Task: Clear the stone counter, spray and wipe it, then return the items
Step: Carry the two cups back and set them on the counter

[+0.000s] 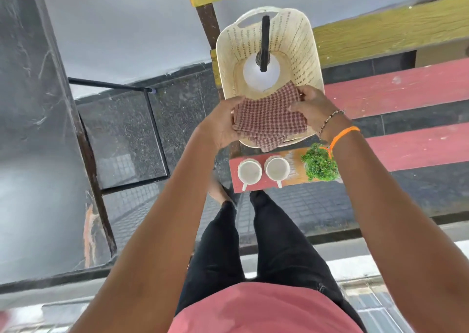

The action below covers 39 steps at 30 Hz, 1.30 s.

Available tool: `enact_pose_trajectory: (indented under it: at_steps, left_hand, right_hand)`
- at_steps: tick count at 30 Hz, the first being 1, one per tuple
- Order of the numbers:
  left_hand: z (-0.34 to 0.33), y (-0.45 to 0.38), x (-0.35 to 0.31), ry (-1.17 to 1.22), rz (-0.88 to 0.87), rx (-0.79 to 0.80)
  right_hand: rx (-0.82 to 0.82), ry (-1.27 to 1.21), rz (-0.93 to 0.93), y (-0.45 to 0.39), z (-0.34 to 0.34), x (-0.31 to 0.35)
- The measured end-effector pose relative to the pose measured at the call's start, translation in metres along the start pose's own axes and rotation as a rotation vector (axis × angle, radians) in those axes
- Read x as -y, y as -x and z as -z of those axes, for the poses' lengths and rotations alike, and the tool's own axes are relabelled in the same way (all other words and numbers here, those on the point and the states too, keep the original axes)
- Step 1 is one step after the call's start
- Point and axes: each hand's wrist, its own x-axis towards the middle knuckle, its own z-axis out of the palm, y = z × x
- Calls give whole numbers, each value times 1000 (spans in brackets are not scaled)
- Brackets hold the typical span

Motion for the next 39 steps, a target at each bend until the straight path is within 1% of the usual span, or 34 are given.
enact_pose_trajectory:
  at_steps: [2,4,7,9,12,14,18,20,23,25,26,28,30,32,33,35,37,39]
  left_hand:
    - [-8,-17,0,-55,-8,-27]
    - [-19,-36,2,-119,-48,-73]
    - [-30,-60,6,-179,-94,-177]
    - [-32,-75,12,-225,-91,-220]
    - [-29,-93,19,-266,-65,-238]
    - [-26,-101,19,-292,-52,-249]
    - [-19,-99,15,-404,-59,-284]
    - [-21,-88,14,-485,-103,-274]
    - [-22,-57,22,-585,-251,-240]
    - [-18,-31,38,-538,-386,-259]
    - [-14,-19,50,-504,-425,-298]
    - [-2,-3,69,-404,-432,-419]
    - [13,3,90,-340,-374,-480]
    - [29,2,110,-368,-275,-509]
    - [36,0,121,-388,-212,-497]
    - [47,-8,138,-461,-89,-436]
    - [51,-18,152,-573,13,-378]
    - [55,-29,160,-636,72,-351]
  right_hand:
    - [-73,39,3,-17,-2,-6]
    - [-138,132,30,-28,-4,-11]
    - [-168,262,33,-44,-6,-19]
    - [-165,322,20,-55,-9,-24]
    - [-160,345,3,-68,-13,-29]
    - [-149,306,-15,-75,-14,-32]
    - [-61,220,-78,-70,-14,-31]
    - [-54,231,-79,-60,-11,-30]
    - [-121,237,3,-31,-10,-26]
    - [-149,197,94,-4,-12,-23]
    - [-155,171,138,13,-15,-25]
    - [-162,149,224,43,-23,-31]
    - [-157,132,257,69,-33,-43]
    - [-159,133,247,86,-44,-62]
    - [-161,144,225,92,-50,-75]
    - [-177,148,133,97,-64,-105]
    - [-220,113,-17,96,-75,-133]
    - [-259,74,-135,92,-84,-153]
